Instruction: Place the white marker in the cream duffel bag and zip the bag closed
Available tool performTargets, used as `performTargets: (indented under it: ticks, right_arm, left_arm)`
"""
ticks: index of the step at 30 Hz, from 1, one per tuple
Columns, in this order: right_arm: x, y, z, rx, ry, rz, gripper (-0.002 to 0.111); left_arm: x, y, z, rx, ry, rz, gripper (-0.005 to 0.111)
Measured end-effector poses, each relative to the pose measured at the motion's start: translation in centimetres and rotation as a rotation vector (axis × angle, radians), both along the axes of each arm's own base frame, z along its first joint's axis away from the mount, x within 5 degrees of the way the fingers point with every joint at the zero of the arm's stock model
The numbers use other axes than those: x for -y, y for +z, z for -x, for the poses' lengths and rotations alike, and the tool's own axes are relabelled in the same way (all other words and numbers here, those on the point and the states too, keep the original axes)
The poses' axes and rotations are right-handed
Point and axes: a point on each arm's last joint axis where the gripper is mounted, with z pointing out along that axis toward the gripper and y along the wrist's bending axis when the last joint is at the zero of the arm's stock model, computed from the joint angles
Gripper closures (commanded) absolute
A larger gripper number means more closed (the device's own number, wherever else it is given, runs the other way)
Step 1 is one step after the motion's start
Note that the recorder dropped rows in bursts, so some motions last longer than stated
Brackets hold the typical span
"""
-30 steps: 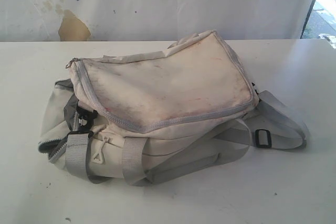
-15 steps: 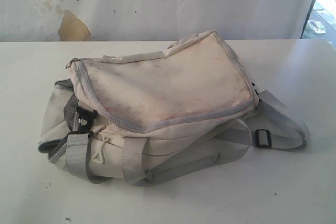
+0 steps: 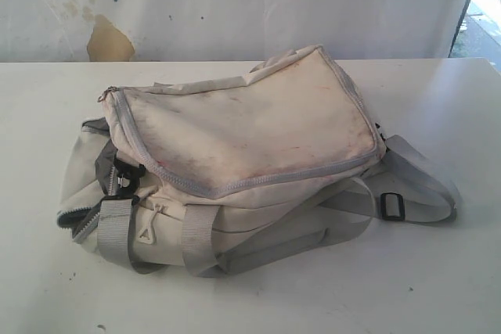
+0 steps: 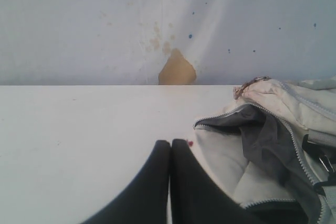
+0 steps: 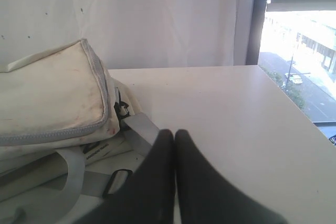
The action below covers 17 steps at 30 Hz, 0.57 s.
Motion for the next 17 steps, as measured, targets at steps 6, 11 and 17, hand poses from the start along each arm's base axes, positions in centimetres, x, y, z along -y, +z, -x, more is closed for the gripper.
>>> performTargets:
  ticks: [6, 11, 17]
  right_arm:
    - [0.0, 0.0, 0.0, 0.0, 0.0, 0.0, 0.108]
    - [0.0, 0.0, 0.0, 0.0, -0.001, -0.007, 0.108]
    - [0.0, 0.0, 0.0, 0.0, -0.001, -0.013, 0.108]
  left_arm:
    - [0.0, 0.0, 0.0, 0.0, 0.0, 0.0, 0.107]
    - [0.0, 0.0, 0.0, 0.0, 0.0, 0.0, 0.107]
    - [0.0, 0.0, 0.0, 0.0, 0.0, 0.0, 0.107]
